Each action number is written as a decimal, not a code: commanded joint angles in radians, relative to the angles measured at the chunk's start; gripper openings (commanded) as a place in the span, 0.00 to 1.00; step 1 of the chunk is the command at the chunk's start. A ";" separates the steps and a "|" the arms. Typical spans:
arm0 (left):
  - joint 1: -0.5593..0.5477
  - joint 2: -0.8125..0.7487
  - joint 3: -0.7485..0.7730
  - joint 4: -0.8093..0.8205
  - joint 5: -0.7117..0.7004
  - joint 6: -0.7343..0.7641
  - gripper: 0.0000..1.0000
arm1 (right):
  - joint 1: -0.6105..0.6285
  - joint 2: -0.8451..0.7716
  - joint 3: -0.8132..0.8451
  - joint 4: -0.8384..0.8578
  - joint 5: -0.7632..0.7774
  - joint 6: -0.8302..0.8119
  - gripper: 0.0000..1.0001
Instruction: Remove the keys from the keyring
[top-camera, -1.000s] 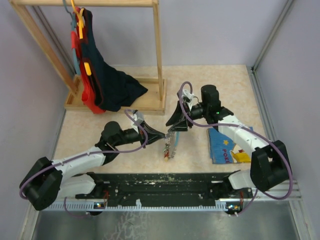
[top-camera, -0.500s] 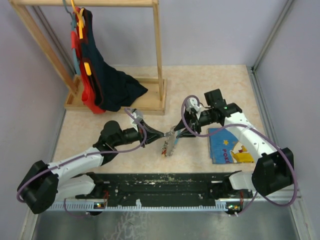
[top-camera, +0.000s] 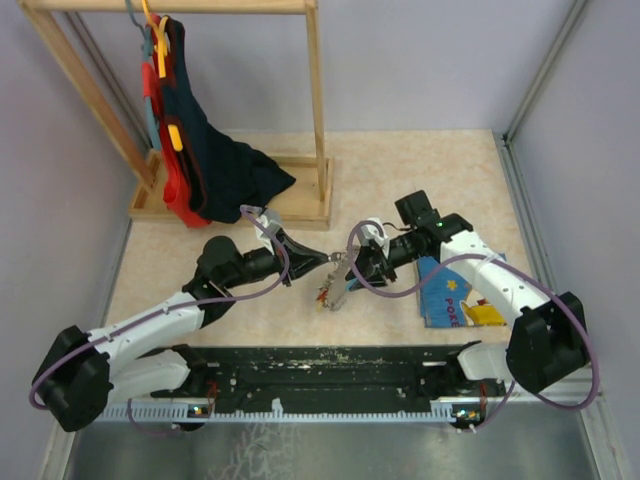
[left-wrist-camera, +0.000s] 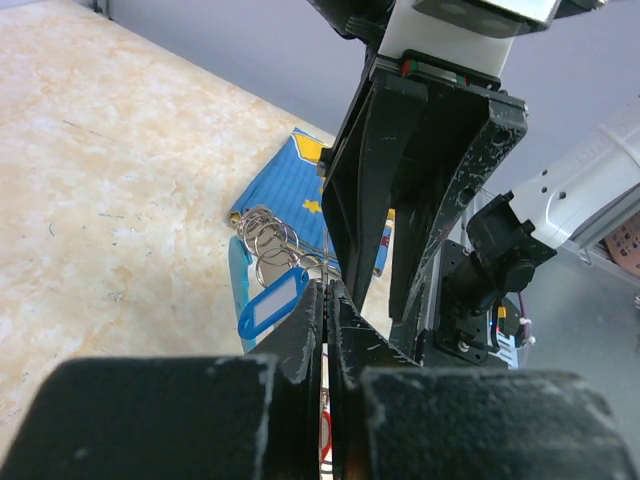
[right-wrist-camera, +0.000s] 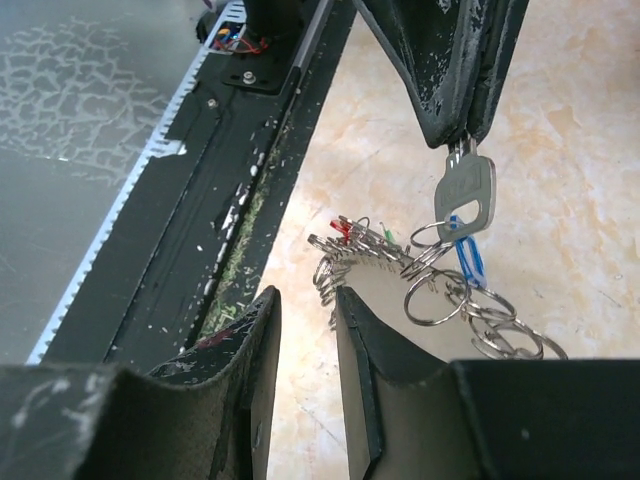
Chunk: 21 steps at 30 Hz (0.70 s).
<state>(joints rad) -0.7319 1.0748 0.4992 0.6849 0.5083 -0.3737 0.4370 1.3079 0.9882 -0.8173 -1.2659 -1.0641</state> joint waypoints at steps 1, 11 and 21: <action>-0.006 -0.014 0.051 0.029 -0.022 -0.022 0.00 | 0.015 -0.030 0.009 0.119 0.055 0.091 0.30; -0.008 -0.016 0.061 0.019 -0.023 -0.023 0.00 | 0.003 -0.044 0.027 0.171 0.088 0.184 0.32; -0.015 -0.016 0.070 0.006 -0.035 -0.028 0.00 | -0.007 -0.057 0.031 0.198 0.103 0.223 0.33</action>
<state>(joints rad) -0.7387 1.0748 0.5140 0.6479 0.4873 -0.3893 0.4355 1.2884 0.9882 -0.6720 -1.1564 -0.8692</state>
